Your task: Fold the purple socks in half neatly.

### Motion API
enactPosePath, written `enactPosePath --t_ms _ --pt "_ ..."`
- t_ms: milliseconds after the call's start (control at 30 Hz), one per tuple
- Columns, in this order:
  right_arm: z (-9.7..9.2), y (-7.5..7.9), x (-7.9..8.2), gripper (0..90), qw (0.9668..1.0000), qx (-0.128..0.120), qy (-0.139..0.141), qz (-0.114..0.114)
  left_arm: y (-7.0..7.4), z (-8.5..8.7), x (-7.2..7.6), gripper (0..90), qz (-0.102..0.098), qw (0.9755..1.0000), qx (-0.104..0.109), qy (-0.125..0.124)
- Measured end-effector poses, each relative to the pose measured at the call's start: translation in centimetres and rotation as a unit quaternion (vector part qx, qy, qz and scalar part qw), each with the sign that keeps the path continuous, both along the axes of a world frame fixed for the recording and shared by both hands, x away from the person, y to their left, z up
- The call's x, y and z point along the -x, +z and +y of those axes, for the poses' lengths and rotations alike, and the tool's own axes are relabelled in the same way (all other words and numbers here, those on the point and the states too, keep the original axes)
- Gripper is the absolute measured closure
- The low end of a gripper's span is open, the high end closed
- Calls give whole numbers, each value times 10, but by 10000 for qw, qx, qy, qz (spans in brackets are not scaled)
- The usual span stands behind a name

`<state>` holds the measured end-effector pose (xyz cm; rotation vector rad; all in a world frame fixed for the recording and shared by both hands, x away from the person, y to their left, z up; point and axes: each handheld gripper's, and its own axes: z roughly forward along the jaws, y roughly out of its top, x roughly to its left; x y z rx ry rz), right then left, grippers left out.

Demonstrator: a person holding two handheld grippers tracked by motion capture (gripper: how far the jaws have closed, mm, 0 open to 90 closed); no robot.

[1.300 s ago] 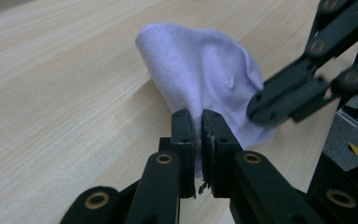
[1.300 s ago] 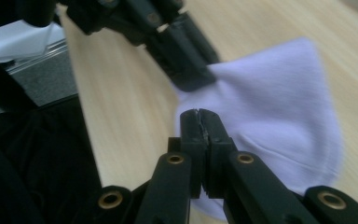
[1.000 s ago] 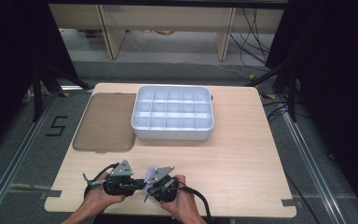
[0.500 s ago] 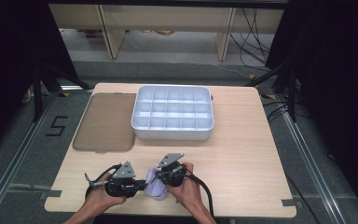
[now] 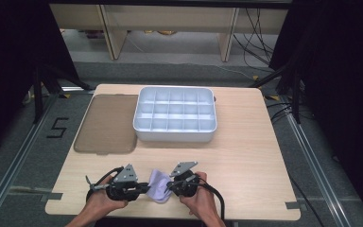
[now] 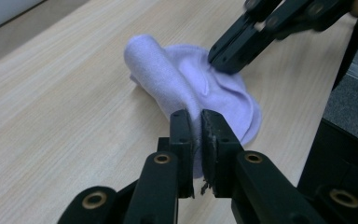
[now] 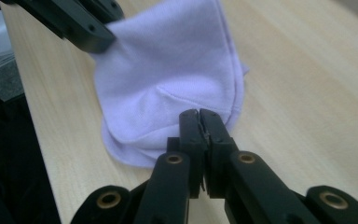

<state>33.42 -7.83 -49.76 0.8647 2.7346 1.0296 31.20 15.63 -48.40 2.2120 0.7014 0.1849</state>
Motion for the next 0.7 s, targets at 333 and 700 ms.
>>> enactPosePath --t_ms 333,700 --pt "0 -1 -1 890 9999 -63 -62 59 4 -22 8 819 -155 9995 24 -264" --pt "-8 1 -7 877 9994 -284 -193 90 -5 -42 6 813 -215 9965 -321 -738"
